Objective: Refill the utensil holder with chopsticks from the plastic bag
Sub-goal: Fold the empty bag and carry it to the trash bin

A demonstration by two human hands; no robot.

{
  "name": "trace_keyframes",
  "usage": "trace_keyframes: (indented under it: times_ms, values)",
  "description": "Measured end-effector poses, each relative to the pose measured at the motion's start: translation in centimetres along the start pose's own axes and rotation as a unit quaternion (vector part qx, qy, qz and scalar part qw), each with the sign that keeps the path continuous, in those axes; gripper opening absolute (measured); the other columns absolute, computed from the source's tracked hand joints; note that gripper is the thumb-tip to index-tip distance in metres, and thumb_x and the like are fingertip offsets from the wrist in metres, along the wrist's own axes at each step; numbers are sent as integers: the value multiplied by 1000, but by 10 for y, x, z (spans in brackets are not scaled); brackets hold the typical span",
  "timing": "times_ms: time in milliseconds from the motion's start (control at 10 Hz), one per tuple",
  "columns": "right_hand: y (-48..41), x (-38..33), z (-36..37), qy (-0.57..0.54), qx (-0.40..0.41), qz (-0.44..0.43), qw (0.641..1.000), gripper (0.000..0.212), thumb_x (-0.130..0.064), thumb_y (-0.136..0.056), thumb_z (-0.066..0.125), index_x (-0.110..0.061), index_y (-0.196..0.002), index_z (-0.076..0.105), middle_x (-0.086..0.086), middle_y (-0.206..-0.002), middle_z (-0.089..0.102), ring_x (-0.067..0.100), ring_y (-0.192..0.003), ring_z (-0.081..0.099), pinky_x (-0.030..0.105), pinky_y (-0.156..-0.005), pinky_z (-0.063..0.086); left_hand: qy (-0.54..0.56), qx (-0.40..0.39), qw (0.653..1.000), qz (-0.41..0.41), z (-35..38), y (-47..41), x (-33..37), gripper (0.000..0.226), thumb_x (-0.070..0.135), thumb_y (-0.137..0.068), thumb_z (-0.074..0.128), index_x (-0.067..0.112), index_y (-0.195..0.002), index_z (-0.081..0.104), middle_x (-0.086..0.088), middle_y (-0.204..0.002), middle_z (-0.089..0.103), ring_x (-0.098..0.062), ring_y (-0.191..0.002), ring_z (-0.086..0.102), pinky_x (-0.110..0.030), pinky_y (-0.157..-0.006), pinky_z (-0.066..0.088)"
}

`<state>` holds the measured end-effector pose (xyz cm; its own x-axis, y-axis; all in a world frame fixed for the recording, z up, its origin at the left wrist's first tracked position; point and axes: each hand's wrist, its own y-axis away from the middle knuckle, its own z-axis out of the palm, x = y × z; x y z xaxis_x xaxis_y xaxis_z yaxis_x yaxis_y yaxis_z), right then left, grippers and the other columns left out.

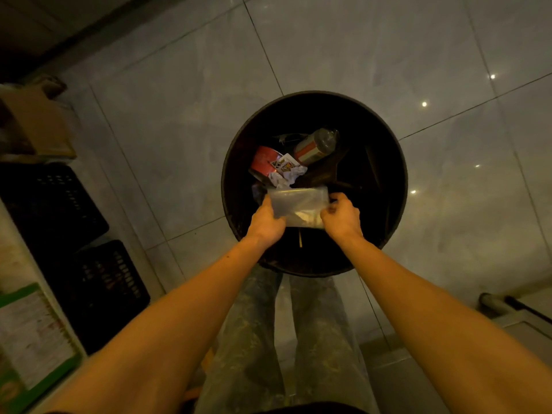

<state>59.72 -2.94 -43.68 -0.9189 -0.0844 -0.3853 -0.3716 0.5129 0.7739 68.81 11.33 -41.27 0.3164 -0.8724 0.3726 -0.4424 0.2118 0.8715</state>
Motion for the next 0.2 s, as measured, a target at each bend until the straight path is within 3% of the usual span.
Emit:
trace_keyframes:
  times_ms: [200]
  values:
    - [8, -7, -7, 24, 11, -38, 999, 47, -13, -90, 53, -6, -136, 45, 23, -123, 58, 41, -114, 55, 51, -95, 48, -40, 30, 997, 52, 2, 7, 13, 66, 9, -94, 53, 10, -152, 23, -18, -146, 44, -37, -133, 44, -40, -103, 41]
